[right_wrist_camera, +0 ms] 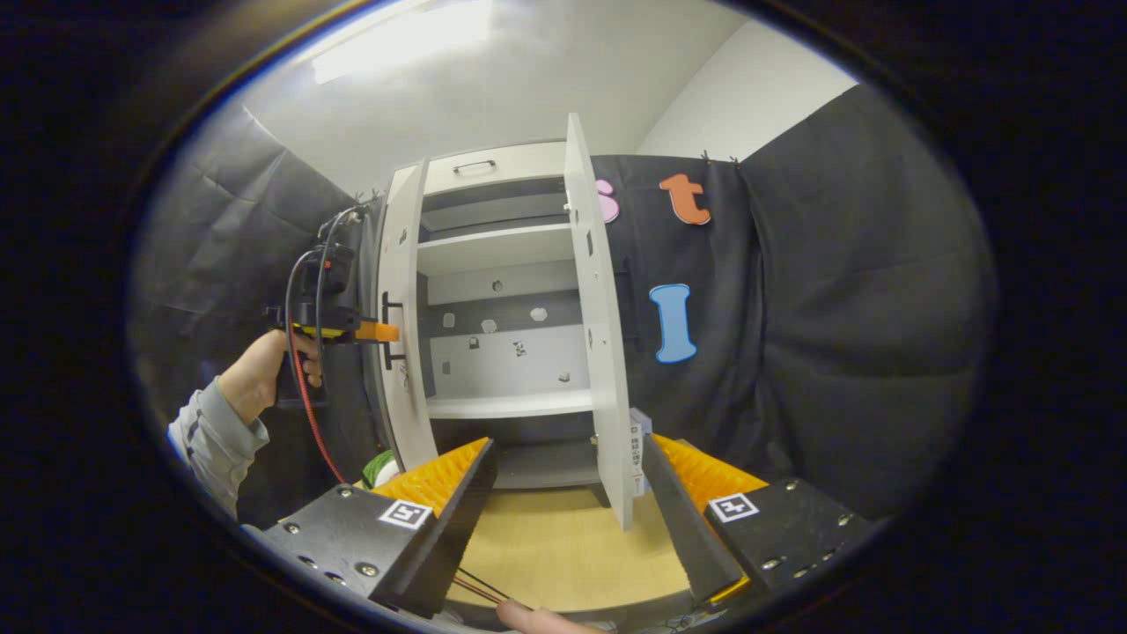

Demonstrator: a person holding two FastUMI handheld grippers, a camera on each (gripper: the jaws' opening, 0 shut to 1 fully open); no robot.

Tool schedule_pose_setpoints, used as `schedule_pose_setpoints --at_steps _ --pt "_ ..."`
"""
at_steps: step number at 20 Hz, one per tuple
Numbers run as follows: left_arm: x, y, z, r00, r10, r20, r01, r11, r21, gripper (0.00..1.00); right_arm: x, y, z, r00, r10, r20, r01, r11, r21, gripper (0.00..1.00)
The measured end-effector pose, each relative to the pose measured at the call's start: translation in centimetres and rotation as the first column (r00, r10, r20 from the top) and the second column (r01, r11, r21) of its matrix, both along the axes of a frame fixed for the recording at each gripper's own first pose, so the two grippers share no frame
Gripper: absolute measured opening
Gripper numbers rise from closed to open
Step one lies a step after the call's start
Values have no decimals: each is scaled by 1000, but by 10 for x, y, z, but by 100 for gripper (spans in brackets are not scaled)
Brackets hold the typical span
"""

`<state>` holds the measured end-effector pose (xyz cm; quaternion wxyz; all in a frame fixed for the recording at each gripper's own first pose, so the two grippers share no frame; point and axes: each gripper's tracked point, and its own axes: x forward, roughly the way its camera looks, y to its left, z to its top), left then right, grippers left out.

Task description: Open the right door of the double-door shoe cabinet with the right hand, and open the left door with the left hand.

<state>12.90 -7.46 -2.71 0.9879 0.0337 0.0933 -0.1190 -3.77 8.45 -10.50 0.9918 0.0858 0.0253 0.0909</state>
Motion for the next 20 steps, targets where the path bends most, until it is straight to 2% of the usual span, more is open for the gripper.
schedule_pose_setpoints --at_steps 2,3,4,6,7,8,18,20 --pt "-9 12 3 1000 3 2 -3 1000 -4 23 -2 17 1 999 39 -7 -39 999 9 98" --pt "-14 19 3 1000 7 5 -7 1000 -3 23 -5 24 4 999 48 -4 -48 999 8 94" --pt "-19 28 5 1000 14 11 -14 1000 3 23 -7 25 6 999 49 2 -49 999 1 94" --pt "-30 48 8 999 34 23 -35 999 16 22 -10 29 7 999 51 11 -51 999 -2 98" --pt "-34 58 10 999 46 29 -47 999 21 22 -9 35 7 998 55 10 -55 998 -1 94" --pt "-36 64 11 998 56 37 -57 998 18 20 -8 39 6 998 58 5 -58 998 0 98" --pt "-47 109 9 993 105 48 -107 994 36 14 -4 57 5 1000 29 0 -29 998 -52 98" --pt "-49 116 7 992 117 46 -119 992 35 14 -3 54 8 1000 15 11 -14 999 -31 98"
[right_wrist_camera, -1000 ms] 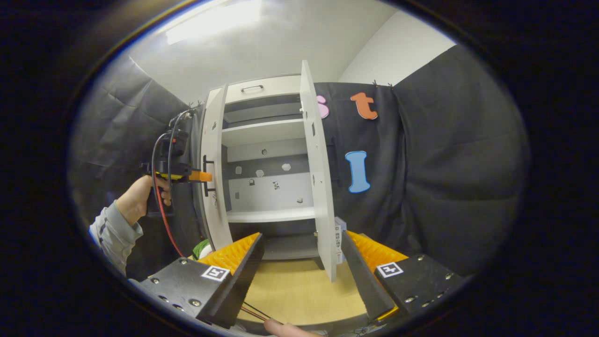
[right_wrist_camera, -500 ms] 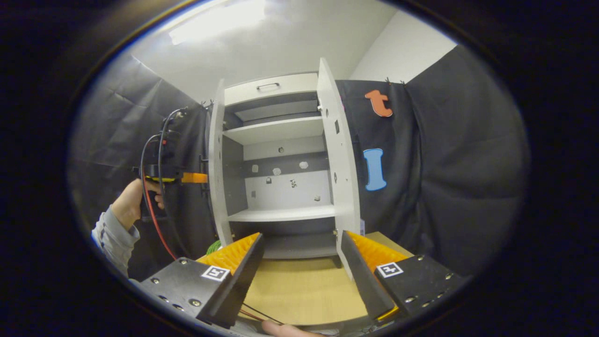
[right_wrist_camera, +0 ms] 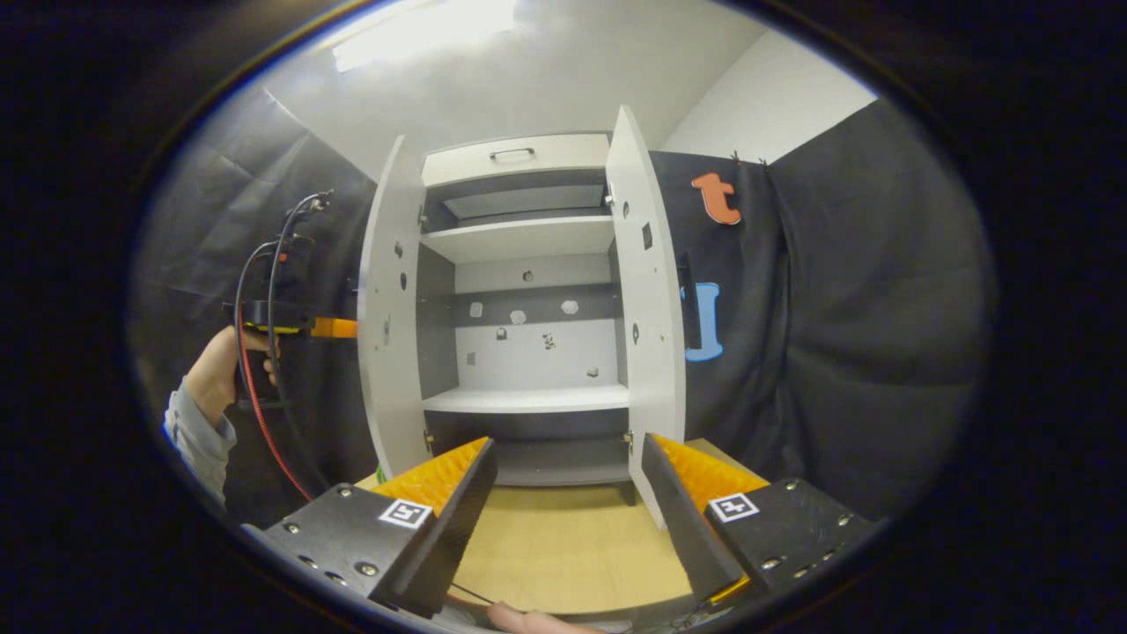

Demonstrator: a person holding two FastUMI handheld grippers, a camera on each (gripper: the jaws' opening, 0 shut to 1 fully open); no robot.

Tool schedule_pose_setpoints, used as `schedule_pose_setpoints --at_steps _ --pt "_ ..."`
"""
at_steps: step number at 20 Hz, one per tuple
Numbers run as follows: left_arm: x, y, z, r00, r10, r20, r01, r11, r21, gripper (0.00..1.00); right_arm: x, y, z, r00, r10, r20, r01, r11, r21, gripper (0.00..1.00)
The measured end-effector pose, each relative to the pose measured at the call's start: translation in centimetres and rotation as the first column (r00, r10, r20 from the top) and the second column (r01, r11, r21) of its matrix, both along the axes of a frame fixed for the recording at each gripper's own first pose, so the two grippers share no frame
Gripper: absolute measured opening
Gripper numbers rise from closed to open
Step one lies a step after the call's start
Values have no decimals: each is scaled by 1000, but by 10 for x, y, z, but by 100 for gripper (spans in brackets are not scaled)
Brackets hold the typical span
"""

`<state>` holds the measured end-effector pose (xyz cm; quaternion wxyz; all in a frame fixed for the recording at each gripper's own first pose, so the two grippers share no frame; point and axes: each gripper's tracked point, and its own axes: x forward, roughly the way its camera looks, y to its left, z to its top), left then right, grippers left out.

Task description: Open the right door of the double-door shoe cabinet with the right hand, and open the left door with the left hand.

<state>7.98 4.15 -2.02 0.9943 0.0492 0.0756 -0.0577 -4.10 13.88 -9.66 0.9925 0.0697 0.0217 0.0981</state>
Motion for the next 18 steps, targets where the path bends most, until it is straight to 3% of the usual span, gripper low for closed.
schedule_pose_setpoints --at_steps 4,5,7,10,11,12,13,14,15,18 --pt "3 23 -1 998 57 14 -57 998 25 14 4 -8 3 1000 -25 -3 25 998 60 98" --pt "0 31 -1 996 84 24 -85 996 27 14 6 -9 3 1000 -29 -8 30 997 68 93" --pt "5 48 6 990 126 59 -128 991 40 10 9 -16 0 998 -58 -18 59 996 74 98" --pt "6 54 7 992 106 74 -108 994 23 11 13 -24 0 996 -90 -22 92 992 83 98" --pt "5 55 7 992 98 77 -100 995 28 22 14 -23 1 995 -92 -23 94 992 87 98" --pt "5 61 4 991 104 80 -107 994 37 23 13 -22 1 996 -90 -25 92 992 89 98" --pt "4 67 7 989 120 83 -124 991 44 35 12 -22 1 996 -87 -26 89 992 86 98" --pt "3 70 8 988 129 89 -133 991 34 38 12 -21 0 996 -87 -27 88 993 82 98" --pt "2 73 9 986 139 93 -142 990 26 53 12 -20 -1 996 -85 -27 87 993 75 98" --pt "-9 81 3 982 165 88 -170 984 49 78 12 -16 -3 996 -80 -26 81 995 52 98"
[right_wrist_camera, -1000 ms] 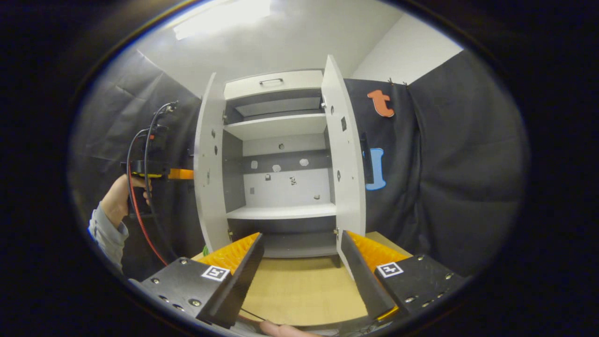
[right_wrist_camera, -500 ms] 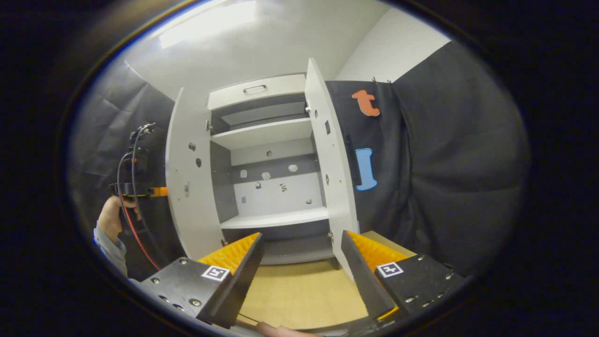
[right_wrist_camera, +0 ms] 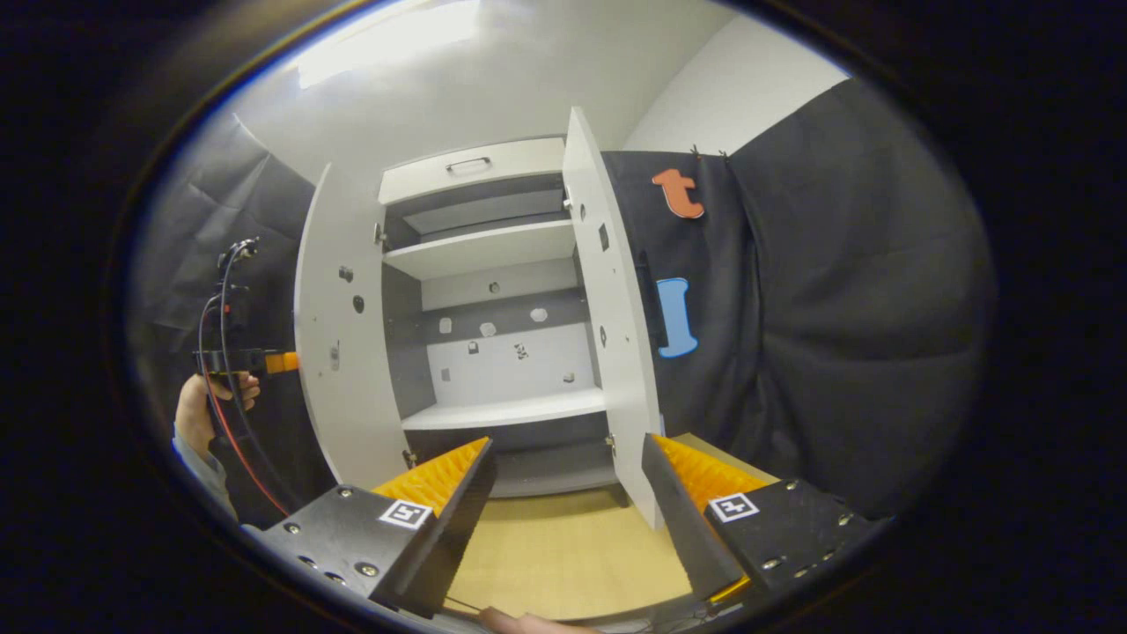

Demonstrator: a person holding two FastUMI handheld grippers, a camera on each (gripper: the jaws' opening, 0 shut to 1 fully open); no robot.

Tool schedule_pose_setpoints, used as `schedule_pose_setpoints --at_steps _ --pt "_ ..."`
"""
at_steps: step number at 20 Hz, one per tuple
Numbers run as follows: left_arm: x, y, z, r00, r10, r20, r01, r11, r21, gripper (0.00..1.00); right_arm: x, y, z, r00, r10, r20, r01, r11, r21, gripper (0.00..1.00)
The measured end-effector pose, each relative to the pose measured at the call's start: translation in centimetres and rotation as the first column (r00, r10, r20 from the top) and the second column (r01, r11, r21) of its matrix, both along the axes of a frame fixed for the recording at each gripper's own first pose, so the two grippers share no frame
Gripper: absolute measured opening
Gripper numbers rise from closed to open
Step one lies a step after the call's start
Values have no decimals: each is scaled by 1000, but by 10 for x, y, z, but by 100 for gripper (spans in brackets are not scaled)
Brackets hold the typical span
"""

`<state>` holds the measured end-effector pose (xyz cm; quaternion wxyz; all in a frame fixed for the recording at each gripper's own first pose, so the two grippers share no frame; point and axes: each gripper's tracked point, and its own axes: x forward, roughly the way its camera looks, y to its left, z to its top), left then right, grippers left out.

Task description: Open the right door of the double-door shoe cabinet with the right hand, and open the left door with the left hand.

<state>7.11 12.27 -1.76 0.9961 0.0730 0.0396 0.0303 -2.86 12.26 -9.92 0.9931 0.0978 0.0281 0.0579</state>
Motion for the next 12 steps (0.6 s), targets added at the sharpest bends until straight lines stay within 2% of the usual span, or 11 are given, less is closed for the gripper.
schedule_pose_setpoints --at_steps 1,2,5,8,9,10,12 --pt "-5 -1 -1 1000 -2 -5 2 1000 -1 87 -1 2 -1 1000 6 -2 -6 1000 -2 98" --pt "-10 -5 0 1000 -12 -10 12 1000 -12 90 0 4 -1 1000 12 -4 -12 1000 -4 98" --pt "-27 -11 -2 1000 -21 -13 21 999 -46 91 -1 5 -2 1000 12 -3 -12 1000 -21 98" --pt "-51 -13 0 1000 -18 -23 17 999 -29 91 -1 8 -3 1000 15 -1 -15 999 -36 98" --pt "-58 -18 4 1000 -24 -17 23 999 -35 98 -3 10 -3 1000 21 -1 -21 999 -36 98" --pt "-67 -26 8 999 -43 -7 42 998 -46 99 -3 10 -2 1000 22 1 -22 999 -38 98" --pt "-81 -37 12 998 -65 6 65 996 -61 98 -5 12 1 1000 21 9 -21 999 -46 98"
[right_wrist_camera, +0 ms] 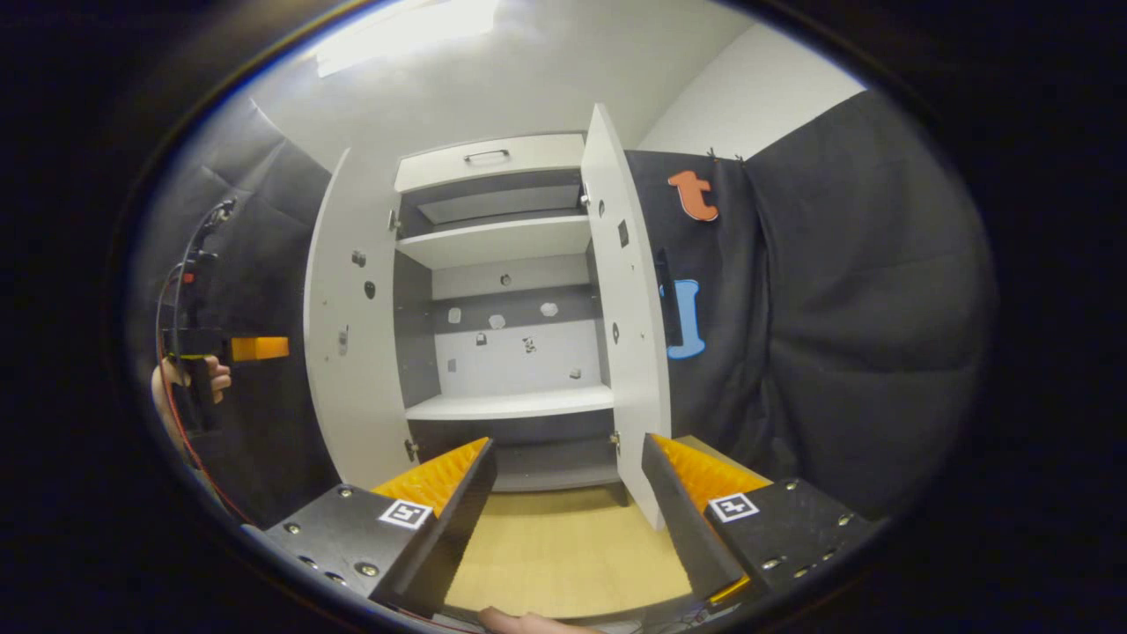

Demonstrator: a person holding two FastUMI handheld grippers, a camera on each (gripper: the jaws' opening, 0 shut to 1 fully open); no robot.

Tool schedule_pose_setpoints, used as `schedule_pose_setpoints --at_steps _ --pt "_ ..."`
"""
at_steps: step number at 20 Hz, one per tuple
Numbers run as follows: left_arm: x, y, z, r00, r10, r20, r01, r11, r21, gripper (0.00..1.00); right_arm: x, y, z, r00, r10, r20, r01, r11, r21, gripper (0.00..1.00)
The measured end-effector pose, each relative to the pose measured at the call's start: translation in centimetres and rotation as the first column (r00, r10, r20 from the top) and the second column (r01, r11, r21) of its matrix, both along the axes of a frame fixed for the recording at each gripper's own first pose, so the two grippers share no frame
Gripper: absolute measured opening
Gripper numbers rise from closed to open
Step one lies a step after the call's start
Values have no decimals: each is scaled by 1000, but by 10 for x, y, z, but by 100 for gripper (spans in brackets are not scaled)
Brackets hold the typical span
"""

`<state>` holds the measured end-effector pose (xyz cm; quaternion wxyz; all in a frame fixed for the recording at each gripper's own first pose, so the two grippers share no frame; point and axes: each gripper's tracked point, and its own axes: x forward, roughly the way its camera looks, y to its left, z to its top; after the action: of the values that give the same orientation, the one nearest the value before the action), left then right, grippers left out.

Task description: Open the right door of the double-door shoe cabinet with the right hand, and open the left door with the left hand.

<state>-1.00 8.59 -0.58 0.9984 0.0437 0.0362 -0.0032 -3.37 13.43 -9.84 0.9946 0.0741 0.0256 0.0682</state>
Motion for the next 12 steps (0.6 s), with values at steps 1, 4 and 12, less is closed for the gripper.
schedule_pose_setpoints --at_steps 1,4,12 --pt "-8 -4 0 1000 0 -3 0 1000 -3 98 0 1 1 1000 0 4 0 1000 -6 98" --pt "-28 -14 5 999 38 -1 -38 999 -7 98 -2 5 6 1000 10 17 -9 1000 -9 98" --pt "-48 -85 1 999 -43 20 45 992 -121 97 -7 5 44 995 18 99 -12 999 -53 98"
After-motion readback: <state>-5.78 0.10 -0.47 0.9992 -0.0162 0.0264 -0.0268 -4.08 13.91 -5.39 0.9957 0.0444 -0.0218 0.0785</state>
